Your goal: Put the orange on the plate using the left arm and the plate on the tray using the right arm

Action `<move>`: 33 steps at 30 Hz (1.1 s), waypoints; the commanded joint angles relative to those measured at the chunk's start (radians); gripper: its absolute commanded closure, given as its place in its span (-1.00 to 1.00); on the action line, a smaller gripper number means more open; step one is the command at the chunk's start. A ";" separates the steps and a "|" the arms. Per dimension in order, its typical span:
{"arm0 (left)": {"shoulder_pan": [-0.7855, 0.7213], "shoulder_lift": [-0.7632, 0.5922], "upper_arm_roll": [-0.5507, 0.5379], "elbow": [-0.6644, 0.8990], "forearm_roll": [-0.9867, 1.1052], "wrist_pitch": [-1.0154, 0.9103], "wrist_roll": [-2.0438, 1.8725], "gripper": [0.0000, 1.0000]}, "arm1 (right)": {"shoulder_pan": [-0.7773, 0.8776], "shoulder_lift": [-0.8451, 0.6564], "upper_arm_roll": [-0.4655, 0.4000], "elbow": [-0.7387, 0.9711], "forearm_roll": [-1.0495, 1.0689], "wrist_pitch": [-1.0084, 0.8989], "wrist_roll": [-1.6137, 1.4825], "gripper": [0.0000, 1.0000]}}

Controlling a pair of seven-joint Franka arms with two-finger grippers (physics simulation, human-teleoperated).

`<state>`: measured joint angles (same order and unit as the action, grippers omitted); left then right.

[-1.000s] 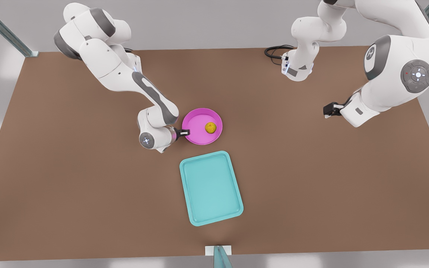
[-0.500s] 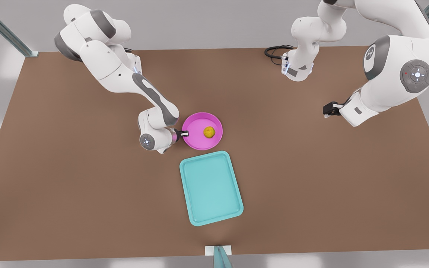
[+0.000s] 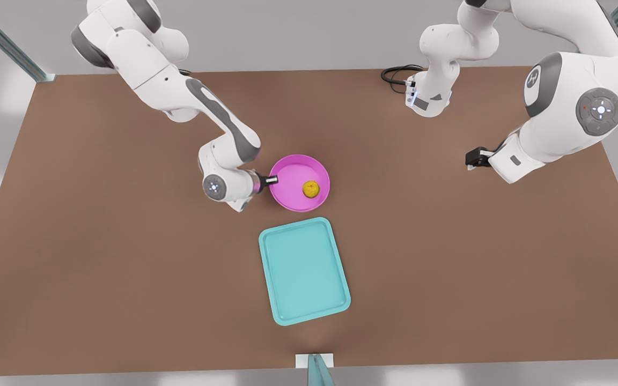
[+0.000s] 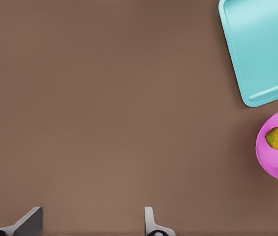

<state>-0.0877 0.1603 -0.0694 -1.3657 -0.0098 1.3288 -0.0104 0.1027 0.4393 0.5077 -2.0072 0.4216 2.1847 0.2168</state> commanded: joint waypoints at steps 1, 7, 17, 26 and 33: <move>0.000 -0.001 -0.001 0.000 0.001 -0.002 0.009 -1.00 | -0.012 -0.008 0.003 0.021 -0.001 -0.036 0.024 0.57; 0.000 -0.001 -0.001 0.000 -0.001 -0.003 0.010 -1.00 | -0.024 0.085 -0.043 0.225 0.071 0.024 0.024 0.57; 0.000 -0.001 0.000 0.000 -0.001 -0.003 0.010 -1.00 | -0.023 0.368 -0.086 0.496 0.049 0.168 0.015 0.57; 0.002 -0.001 0.002 0.000 -0.001 -0.003 0.012 -1.00 | -0.001 0.426 -0.098 0.555 0.057 0.194 0.018 -0.40; 0.002 -0.001 0.002 0.002 -0.001 0.000 0.012 -1.00 | 0.002 0.309 -0.112 0.530 0.057 0.126 0.029 -1.00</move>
<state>-0.0859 0.1602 -0.0671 -1.3648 -0.0117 1.3260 -0.0014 0.1085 0.7732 0.3853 -1.4679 0.4778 2.3518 0.2260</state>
